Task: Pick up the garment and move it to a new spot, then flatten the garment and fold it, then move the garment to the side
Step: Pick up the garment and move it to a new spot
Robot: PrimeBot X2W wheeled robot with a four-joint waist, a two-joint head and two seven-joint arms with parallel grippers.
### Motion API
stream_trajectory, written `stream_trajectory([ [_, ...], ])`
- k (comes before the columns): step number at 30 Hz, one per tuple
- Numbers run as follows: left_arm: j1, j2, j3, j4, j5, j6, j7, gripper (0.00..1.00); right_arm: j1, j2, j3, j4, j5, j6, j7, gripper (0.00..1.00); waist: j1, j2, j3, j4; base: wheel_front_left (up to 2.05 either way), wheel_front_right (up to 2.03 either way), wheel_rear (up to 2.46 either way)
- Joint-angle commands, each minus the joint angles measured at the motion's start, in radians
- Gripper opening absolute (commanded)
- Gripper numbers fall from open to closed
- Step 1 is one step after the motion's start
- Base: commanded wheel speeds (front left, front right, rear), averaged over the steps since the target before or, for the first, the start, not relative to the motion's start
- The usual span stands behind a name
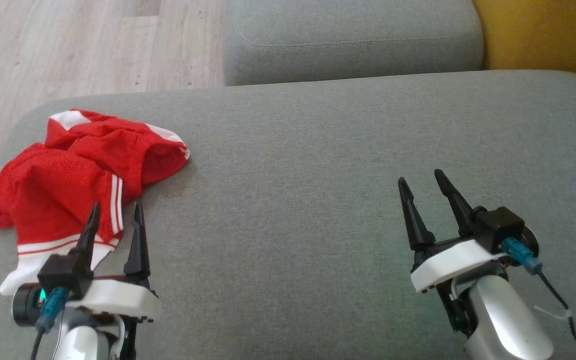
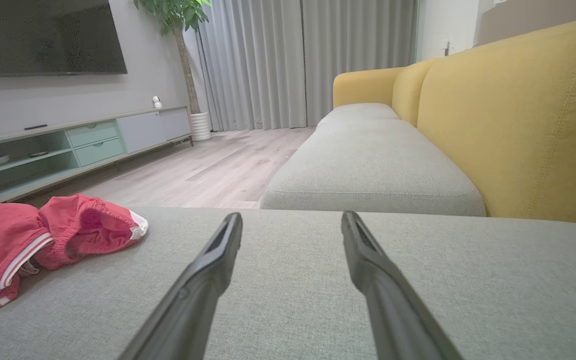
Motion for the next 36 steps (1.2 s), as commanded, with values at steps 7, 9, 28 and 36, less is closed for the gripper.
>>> stream_trajectory([
  [7,-0.072,0.018,0.041,0.002,-0.019,0.004,-0.012,1.0,-0.041,0.012,0.043,-0.042,0.009,-0.001,-0.012,1.0,0.0,0.0,-0.001,0.079,0.0,0.0,0.0],
  [9,-0.073,0.018,0.046,0.008,-0.02,0.003,-0.012,1.0,-0.039,0.012,0.047,-0.043,0.015,-0.001,-0.012,1.0,0.0,0.0,-0.003,0.111,0.0,0.0,0.0],
  [28,-0.072,0.037,0.094,0.062,-0.051,-0.009,-0.012,1.0,-0.023,0.014,0.097,-0.048,0.057,-0.001,-0.012,1.0,0.0,0.0,-0.025,0.369,0.0,0.0,0.0],
  [36,-0.067,0.034,0.102,0.055,-0.062,-0.008,-0.012,1.0,-0.024,0.014,0.107,-0.051,0.059,-0.001,-0.012,1.0,0.0,0.0,-0.026,0.392,0.0,0.0,0.0],
])
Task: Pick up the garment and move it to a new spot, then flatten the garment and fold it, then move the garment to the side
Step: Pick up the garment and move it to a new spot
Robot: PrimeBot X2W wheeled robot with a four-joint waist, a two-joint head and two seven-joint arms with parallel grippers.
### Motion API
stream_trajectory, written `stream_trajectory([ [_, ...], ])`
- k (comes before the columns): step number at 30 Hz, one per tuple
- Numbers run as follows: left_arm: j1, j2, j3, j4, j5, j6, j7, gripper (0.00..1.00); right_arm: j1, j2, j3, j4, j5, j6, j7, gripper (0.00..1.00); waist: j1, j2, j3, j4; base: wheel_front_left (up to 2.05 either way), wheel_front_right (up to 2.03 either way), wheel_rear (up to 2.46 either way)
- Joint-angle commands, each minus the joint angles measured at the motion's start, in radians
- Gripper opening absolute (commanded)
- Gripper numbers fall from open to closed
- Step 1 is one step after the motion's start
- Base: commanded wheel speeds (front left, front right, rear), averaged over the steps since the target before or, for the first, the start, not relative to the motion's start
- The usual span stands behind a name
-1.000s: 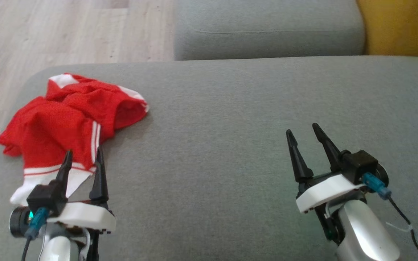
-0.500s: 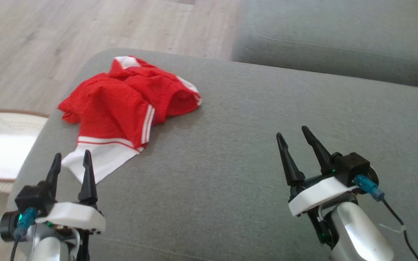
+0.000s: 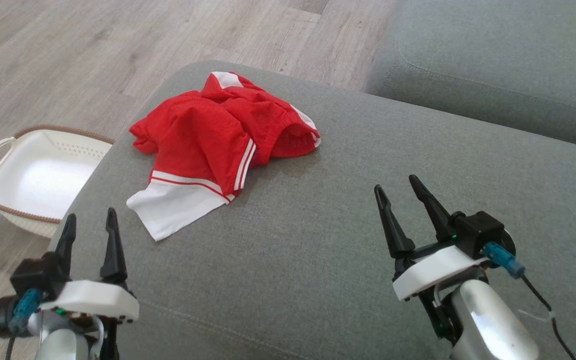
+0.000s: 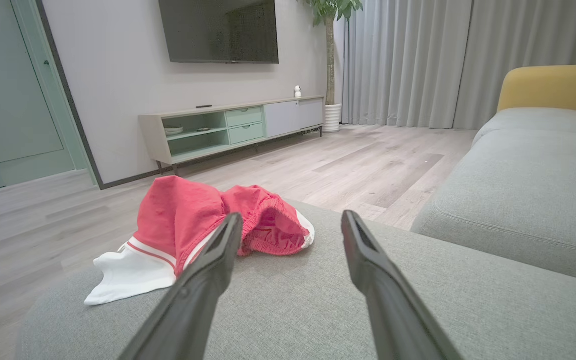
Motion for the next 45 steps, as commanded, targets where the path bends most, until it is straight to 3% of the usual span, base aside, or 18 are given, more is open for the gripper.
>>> stream_trajectory([
  [1,-0.046,0.012,0.036,-0.037,-0.004,0.005,-0.012,1.0,-0.028,0.007,0.018,-0.037,0.007,-0.001,-0.011,1.0,0.0,0.0,0.001,-0.001,0.0,0.0,0.0],
  [8,-0.095,0.022,0.027,-0.025,-0.061,-0.029,0.021,1.0,-0.031,0.007,0.03,-0.039,0.005,-0.001,-0.011,1.0,0.0,0.0,0.007,-0.015,0.0,0.0,0.0],
  [18,-0.356,0.165,0.004,-0.032,-0.21,-0.058,0.352,1.0,-0.078,-0.004,0.055,-0.05,0.002,-0.001,-0.011,1.0,0.0,0.0,0.075,-0.095,0.0,0.0,0.0],
  [24,-0.506,0.265,-0.016,0.121,-0.315,-0.061,0.56,1.0,-0.123,-0.011,0.077,-0.065,0.005,-0.001,-0.011,1.0,0.0,0.0,0.156,-0.185,0.0,0.0,0.0],
  [32,-0.598,0.419,-0.122,0.333,-0.472,-0.062,0.733,1.0,-0.185,-0.028,0.112,-0.078,0.021,-0.001,-0.011,1.0,0.0,0.0,0.256,-0.332,0.0,0.0,0.0],
  [35,-0.61,0.47,-0.137,0.437,-0.467,-0.062,0.733,1.0,-0.203,-0.028,0.119,-0.08,0.023,-0.001,-0.011,1.0,0.0,0.0,0.284,-0.382,0.0,0.0,0.0],
  [41,-0.626,0.489,-0.16,0.617,-0.497,-0.062,0.706,1.0,-0.218,-0.024,0.115,-0.09,0.022,-0.001,-0.011,1.0,0.0,0.0,0.311,-0.442,0.0,0.0,0.0],
  [42,-0.627,0.489,-0.168,0.633,-0.508,-0.062,0.704,0.82,-0.217,-0.024,0.112,-0.091,0.022,-0.001,-0.011,1.0,0.0,0.0,0.311,-0.446,0.0,0.0,0.0],
  [43,-0.627,0.491,-0.18,0.642,-0.516,-0.062,0.699,0.28,-0.214,-0.024,0.109,-0.092,0.021,-0.001,-0.011,1.0,0.0,0.0,0.31,-0.448,0.0,0.0,0.0],
  [44,-0.628,0.493,-0.193,0.646,-0.523,-0.062,0.69,0.0,-0.212,-0.025,0.106,-0.093,0.02,-0.001,-0.011,1.0,0.0,0.0,0.308,-0.449,0.0,0.0,0.0],
  [45,-0.627,0.496,-0.206,0.649,-0.533,-0.062,0.685,0.0,-0.209,-0.026,0.103,-0.094,0.02,-0.001,-0.011,1.0,0.0,0.0,0.305,-0.448,0.0,0.0,0.0],
])
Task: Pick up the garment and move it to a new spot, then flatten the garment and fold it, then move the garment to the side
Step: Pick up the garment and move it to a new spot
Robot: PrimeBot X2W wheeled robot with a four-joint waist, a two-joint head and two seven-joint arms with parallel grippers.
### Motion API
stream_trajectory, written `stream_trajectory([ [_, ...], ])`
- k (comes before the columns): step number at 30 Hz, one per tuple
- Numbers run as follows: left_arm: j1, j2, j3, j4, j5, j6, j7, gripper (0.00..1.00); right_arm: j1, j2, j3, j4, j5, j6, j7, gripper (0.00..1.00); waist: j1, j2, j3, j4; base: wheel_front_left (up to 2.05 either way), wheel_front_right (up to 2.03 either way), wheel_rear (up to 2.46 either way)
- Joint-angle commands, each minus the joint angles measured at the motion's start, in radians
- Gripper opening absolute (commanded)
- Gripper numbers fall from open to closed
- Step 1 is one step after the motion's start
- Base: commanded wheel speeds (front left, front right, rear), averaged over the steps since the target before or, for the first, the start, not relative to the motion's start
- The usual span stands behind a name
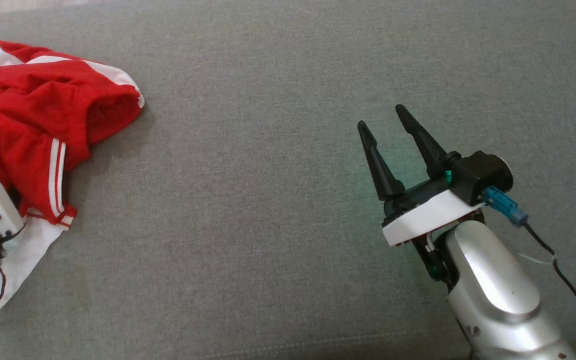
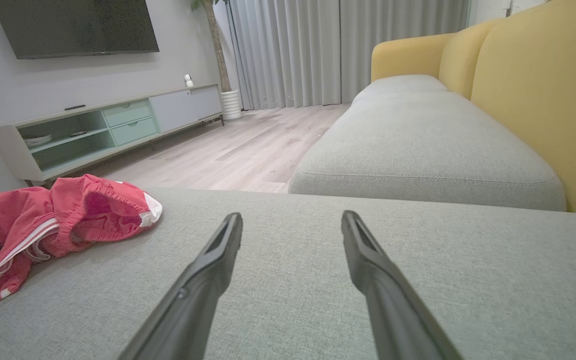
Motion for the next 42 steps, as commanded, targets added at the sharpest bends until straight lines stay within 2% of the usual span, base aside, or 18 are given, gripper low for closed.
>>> stream_trajectory([
  [1,-0.043,0.073,0.006,-0.019,-0.02,0.0,-0.014,0.0,-0.018,0.007,0.007,-0.038,0.002,-0.001,-0.011,1.0,-0.0002,0.0,-0.003,-0.001,0.0,0.0,0.0],
  [6,-0.044,0.088,-0.049,-0.021,-0.049,0.0,-0.047,0.0,-0.003,0.007,0.006,-0.03,0.002,-0.001,-0.011,1.0,-0.0002,0.0,-0.037,0.018,0.0,0.0,0.0],
  [12,-0.036,0.119,-0.161,-0.077,-0.084,0.0,-0.078,0.0,0.022,0.011,0.015,-0.019,0.021,-0.001,-0.011,1.0,-0.0002,0.0,-0.123,0.05,0.0,0.0,0.0],
  [16,-0.05,0.172,-0.239,-0.173,-0.106,0.0,-0.108,0.0,0.059,0.018,0.013,-0.009,0.036,-0.001,-0.011,1.0,-0.0002,0.0,-0.195,0.078,0.0,0.0,0.0],
  [24,-0.118,0.211,-0.254,-0.372,-0.173,0.0,-0.106,0.0,0.097,0.028,0.012,-0.006,0.051,-0.001,-0.011,1.0,-0.0002,0.0,-0.254,0.093,0.0,0.0,0.0],
  [27,-0.149,0.193,-0.231,-0.477,-0.207,0.007,-0.098,0.0,0.098,0.03,0.008,-0.013,0.054,-0.001,-0.011,1.0,-0.0002,0.0,-0.258,0.082,0.0,0.0,0.0],
  [32,-0.17,0.171,-0.218,-0.698,-0.228,0.049,-0.078,0.0,0.095,0.033,0.003,-0.024,0.049,-0.001,-0.011,1.0,-0.0002,0.0,-0.257,0.039,0.0,0.0,0.0],
  [38,-0.135,0.11,-0.233,-0.934,-0.247,0.113,-0.069,0.0,0.081,0.035,0.003,-0.053,0.044,-0.001,-0.011,1.0,-0.0002,0.0,-0.241,-0.053,0.0,0.0,0.0],
  [42,-0.091,0.069,-0.283,-1.001,-0.229,0.138,-0.07,0.0,0.074,0.034,0.004,-0.062,0.042,-0.001,-0.011,1.0,-0.0002,0.0,-0.22,-0.118,0.0,0.0,0.0],
])
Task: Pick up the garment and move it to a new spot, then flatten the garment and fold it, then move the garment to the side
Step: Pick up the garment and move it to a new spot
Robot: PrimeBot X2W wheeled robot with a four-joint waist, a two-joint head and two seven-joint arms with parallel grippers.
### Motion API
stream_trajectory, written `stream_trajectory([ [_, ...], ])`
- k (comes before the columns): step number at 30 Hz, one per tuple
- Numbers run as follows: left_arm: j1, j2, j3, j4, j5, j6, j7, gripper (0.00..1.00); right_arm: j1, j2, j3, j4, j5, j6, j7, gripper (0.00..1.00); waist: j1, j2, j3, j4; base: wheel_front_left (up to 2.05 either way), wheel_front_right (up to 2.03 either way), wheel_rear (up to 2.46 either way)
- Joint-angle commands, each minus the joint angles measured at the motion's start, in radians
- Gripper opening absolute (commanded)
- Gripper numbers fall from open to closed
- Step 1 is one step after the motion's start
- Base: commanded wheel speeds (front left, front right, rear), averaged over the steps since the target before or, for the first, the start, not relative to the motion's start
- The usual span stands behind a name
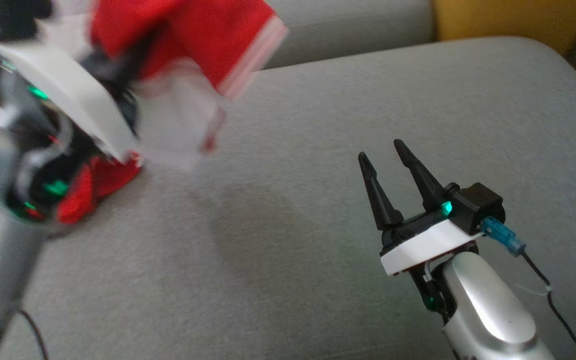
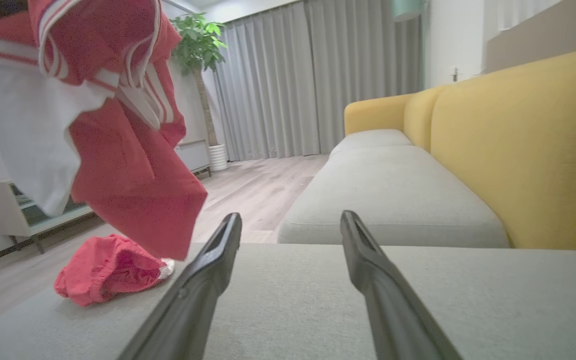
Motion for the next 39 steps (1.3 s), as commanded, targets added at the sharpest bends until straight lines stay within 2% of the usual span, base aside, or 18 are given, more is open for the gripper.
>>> stream_trajectory([
  [1,-0.009,0.015,0.012,-0.029,0.02,0.006,-0.004,0.0,-0.035,0.014,0.015,-0.039,-0.002,-0.001,-0.011,1.0,0.0001,0.0,0.029,-0.066,0.0,0.0,0.0],
  [4,0.013,-0.014,-0.017,-0.015,0.032,0.007,-0.022,0.0,-0.039,0.015,0.014,-0.043,-0.002,-0.001,-0.011,1.0,0.0001,0.0,0.043,-0.096,0.0,0.0,0.0],
  [8,0.027,-0.083,-0.051,0.091,0.08,0.017,-0.115,0.0,-0.044,0.015,0.013,-0.047,-0.002,-0.001,-0.011,1.0,0.0001,0.0,0.068,-0.139,0.0,0.0,0.0],
  [13,0.033,-0.202,-0.086,0.314,0.118,-0.002,-0.279,0.0,-0.051,0.017,0.019,-0.05,0.001,-0.001,-0.011,1.0,0.0001,0.0,0.103,-0.171,0.0,0.0,0.0],
  [17,0.011,-0.268,-0.155,0.545,0.184,-0.049,-0.378,0.0,-0.067,0.018,0.032,-0.048,0.003,-0.001,-0.011,1.0,0.0001,0.0,0.136,-0.186,0.0,0.0,0.0],
  [18,0.005,-0.285,-0.168,0.603,0.191,-0.058,-0.39,0.29,-0.072,0.018,0.035,-0.048,0.004,-0.001,-0.011,1.0,0.0001,0.0,0.143,-0.187,0.0,0.0,0.0],
  [19,-0.001,-0.302,-0.183,0.657,0.198,-0.067,-0.399,0.9,-0.075,0.018,0.035,-0.046,0.004,-0.001,-0.011,1.0,0.0001,0.0,0.147,-0.186,0.0,0.0,0.0],
  [20,-0.009,-0.319,-0.196,0.702,0.203,-0.078,-0.409,1.0,-0.078,0.018,0.033,-0.046,0.004,-0.001,-0.011,1.0,0.0001,0.0,0.151,-0.183,0.0,0.0,0.0],
  [24,-0.041,-0.37,-0.218,0.826,0.202,-0.106,-0.465,1.0,-0.077,0.013,0.019,-0.038,-0.002,-0.001,-0.011,1.0,0.0001,0.0,0.156,-0.158,0.0,0.0,0.0],
  [30,-0.071,-0.373,-0.252,0.901,0.195,-0.127,-0.483,1.0,-0.069,0.006,0.001,-0.023,-0.007,-0.001,-0.011,1.0,0.0001,0.0,0.122,-0.104,0.0,0.0,0.0],
  [34,-0.05,-0.327,-0.293,0.864,0.155,-0.133,-0.434,1.0,-0.059,0.001,-0.014,-0.015,-0.005,-0.001,-0.011,1.0,0.0001,0.0,0.097,-0.068,0.0,0.0,0.0],
  [39,-0.002,-0.204,-0.338,0.706,0.037,-0.133,-0.324,1.0,-0.041,-0.007,-0.045,-0.011,-0.009,-0.001,-0.011,1.0,0.0001,0.0,0.071,-0.022,0.0,0.0,0.0],
])
